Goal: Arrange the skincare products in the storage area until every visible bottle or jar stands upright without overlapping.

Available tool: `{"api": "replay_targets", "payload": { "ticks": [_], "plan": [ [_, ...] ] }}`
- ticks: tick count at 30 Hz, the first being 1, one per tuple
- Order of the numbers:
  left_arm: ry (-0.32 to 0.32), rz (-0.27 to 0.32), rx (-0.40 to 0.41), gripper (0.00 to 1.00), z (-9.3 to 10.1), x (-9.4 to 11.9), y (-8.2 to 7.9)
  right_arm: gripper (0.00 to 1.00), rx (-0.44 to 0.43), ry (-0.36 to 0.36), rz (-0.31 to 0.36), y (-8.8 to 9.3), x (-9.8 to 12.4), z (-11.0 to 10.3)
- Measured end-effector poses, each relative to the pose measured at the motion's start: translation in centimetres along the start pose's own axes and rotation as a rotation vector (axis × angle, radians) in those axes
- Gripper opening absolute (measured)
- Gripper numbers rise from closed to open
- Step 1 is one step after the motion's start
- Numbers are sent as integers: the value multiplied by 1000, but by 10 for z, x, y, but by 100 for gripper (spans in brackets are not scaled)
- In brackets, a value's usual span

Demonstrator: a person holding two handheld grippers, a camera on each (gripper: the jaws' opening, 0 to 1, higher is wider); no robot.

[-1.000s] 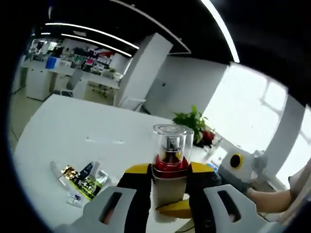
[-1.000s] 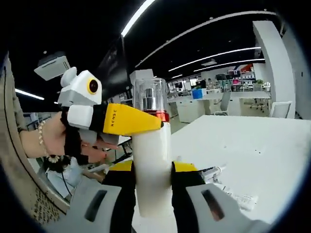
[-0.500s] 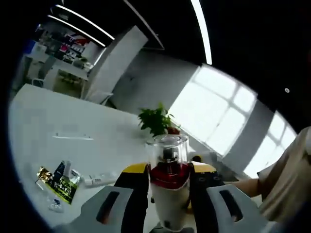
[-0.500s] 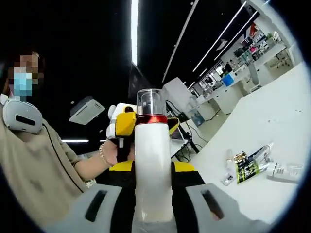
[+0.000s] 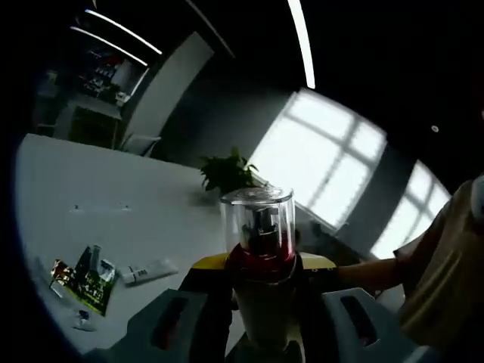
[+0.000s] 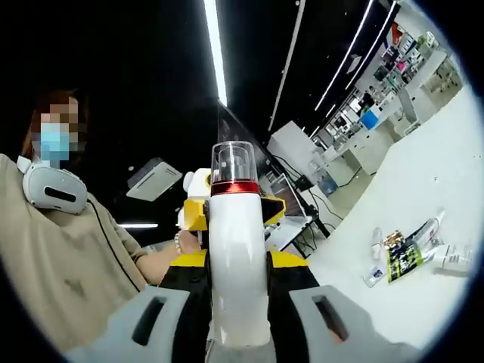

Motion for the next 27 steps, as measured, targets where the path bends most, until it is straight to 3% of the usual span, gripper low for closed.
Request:
{"api": "replay_targets", "payload": {
  "ticks": [6, 13, 18, 27],
  "plan": [
    [-24, -106, -112, 29, -7, -6, 22, 27, 210, 97, -173, 16, 6, 18],
    [-36, -263, -213, 30, -18, -16, 68, 27, 344, 196, -353, 56, 13, 49],
    [-48, -352, -234, 30, -24, -21, 104, 27, 407, 257, -467, 87, 20, 73],
    [-102, -469, -337, 29, -41, -30, 153, 27, 501, 367, -551, 127, 29, 113]
  ]
}}
Point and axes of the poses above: the point that each gripper's makers call its tool centre point, and the gripper's own axes: x roughly backward along the fingers, z roughly to its right, y roughly out of its underside, the point moved 2 cm from there along x, roughly backward along the fingers, and after that the axes turned 10 degrees about -x, right-handed, at the moved point
